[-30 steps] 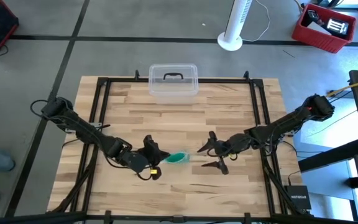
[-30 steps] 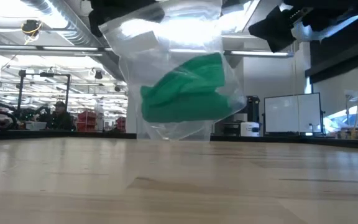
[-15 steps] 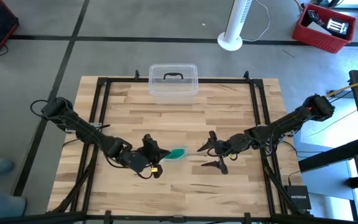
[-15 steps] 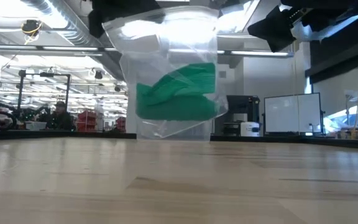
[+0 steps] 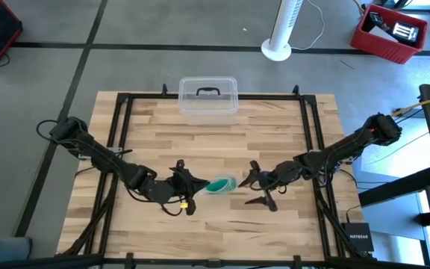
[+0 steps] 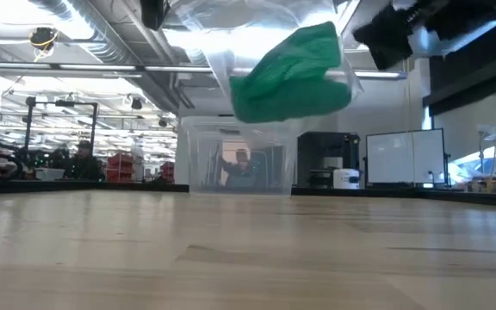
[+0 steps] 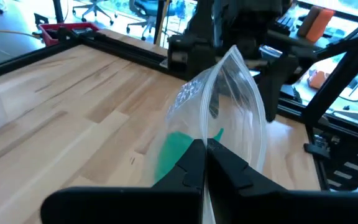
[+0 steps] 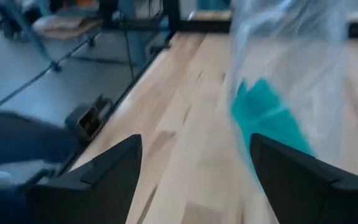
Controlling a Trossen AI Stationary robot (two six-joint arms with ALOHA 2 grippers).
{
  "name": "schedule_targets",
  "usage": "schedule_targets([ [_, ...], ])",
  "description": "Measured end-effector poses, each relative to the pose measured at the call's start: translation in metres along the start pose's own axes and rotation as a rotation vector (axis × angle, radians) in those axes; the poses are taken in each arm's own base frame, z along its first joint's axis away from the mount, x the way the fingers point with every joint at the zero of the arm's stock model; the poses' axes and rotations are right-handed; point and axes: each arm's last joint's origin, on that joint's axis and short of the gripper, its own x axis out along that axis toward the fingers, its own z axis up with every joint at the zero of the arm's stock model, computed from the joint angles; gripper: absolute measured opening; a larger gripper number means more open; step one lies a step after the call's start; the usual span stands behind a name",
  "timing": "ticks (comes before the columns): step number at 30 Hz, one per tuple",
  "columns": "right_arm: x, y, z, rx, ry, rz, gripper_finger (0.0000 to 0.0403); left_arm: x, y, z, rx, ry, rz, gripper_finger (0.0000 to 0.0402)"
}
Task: Roll bandage
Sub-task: Close the transparent zip bag
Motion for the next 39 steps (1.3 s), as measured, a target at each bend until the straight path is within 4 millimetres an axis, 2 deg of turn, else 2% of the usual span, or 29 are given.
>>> schedule_targets([
  [6, 0.007, -0.004, 0.016, -0.070, -0.218, -0.143, 0.0301, 0.000, 0.000, 0.000, 0.068, 0.003, 0.001, 0.0000],
  [12, 0.020, -0.016, 0.014, -0.097, -0.270, -0.198, 0.0298, 0.000, -0.001, -0.002, 0.162, 0.026, -0.039, 0.0000],
  [15, 0.034, -0.022, 0.014, -0.099, -0.249, -0.169, 0.0284, 0.000, -0.001, -0.002, 0.219, 0.036, -0.063, 0.0000],
  [18, 0.050, -0.020, 0.019, -0.128, -0.230, -0.102, 0.0255, 0.000, -0.002, -0.002, 0.257, 0.037, -0.072, 0.0000],
  [21, 0.062, -0.019, 0.025, -0.165, -0.201, -0.098, 0.0205, 0.000, -0.002, -0.003, 0.288, 0.052, -0.102, 0.0000],
  [24, 0.070, -0.020, 0.028, -0.167, -0.137, -0.109, 0.0131, 0.000, -0.001, -0.005, 0.293, 0.078, -0.112, 0.0000],
  [28, 0.070, -0.021, 0.035, -0.198, -0.061, -0.154, 0.0021, -0.001, 0.000, -0.008, 0.230, 0.109, -0.100, 0.0000],
  [32, 0.060, -0.019, 0.041, -0.175, 0.026, -0.158, 0.0019, -0.007, 0.004, -0.006, 0.198, 0.144, -0.085, 0.0018],
  [36, 0.049, -0.019, 0.043, -0.156, 0.048, -0.165, 0.0005, -0.025, 0.009, 0.002, 0.162, 0.180, -0.083, 0.0062],
  [39, 0.047, -0.019, 0.043, -0.128, 0.044, -0.170, 0.0009, -0.038, 0.014, 0.004, 0.170, 0.226, -0.075, 0.0095],
])
